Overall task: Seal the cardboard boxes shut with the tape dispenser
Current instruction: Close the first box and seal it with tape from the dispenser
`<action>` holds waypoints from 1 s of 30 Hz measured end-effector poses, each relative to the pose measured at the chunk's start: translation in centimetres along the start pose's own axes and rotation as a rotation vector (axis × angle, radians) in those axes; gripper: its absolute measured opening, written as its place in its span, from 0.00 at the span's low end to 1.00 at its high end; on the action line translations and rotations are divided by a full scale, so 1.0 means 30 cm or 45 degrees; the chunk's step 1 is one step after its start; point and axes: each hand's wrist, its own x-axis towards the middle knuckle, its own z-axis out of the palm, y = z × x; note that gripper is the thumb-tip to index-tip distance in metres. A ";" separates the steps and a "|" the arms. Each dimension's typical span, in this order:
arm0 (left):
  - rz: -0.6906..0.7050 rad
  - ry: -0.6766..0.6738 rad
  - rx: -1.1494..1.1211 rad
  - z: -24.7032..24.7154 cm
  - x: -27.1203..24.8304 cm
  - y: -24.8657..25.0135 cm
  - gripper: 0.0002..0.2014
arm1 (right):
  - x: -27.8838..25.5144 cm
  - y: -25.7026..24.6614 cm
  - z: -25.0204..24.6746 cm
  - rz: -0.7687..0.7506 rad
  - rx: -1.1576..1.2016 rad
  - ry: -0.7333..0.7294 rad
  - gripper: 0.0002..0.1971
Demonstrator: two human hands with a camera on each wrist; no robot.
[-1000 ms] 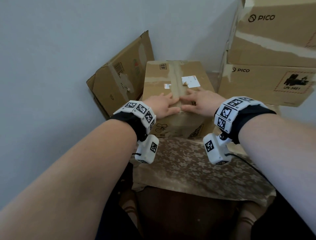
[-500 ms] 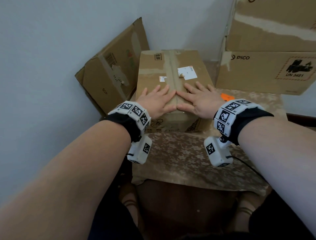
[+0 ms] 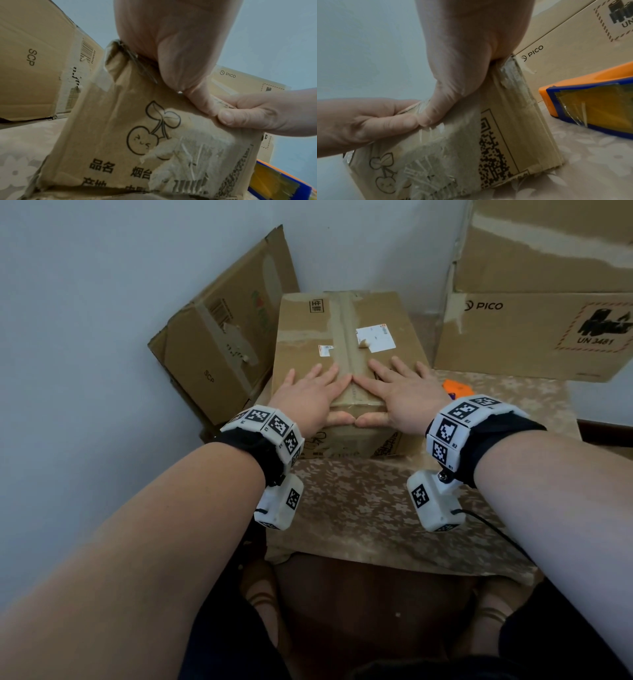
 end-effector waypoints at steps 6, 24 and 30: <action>0.038 -0.044 -0.013 -0.012 0.001 -0.010 0.45 | 0.003 0.006 0.003 -0.012 0.001 -0.014 0.45; 0.144 -0.083 -0.030 -0.038 -0.006 -0.036 0.41 | 0.009 0.001 -0.007 0.029 0.041 -0.050 0.38; 0.045 -0.052 -0.128 -0.052 -0.046 -0.072 0.33 | 0.008 -0.030 -0.018 0.101 0.051 -0.084 0.39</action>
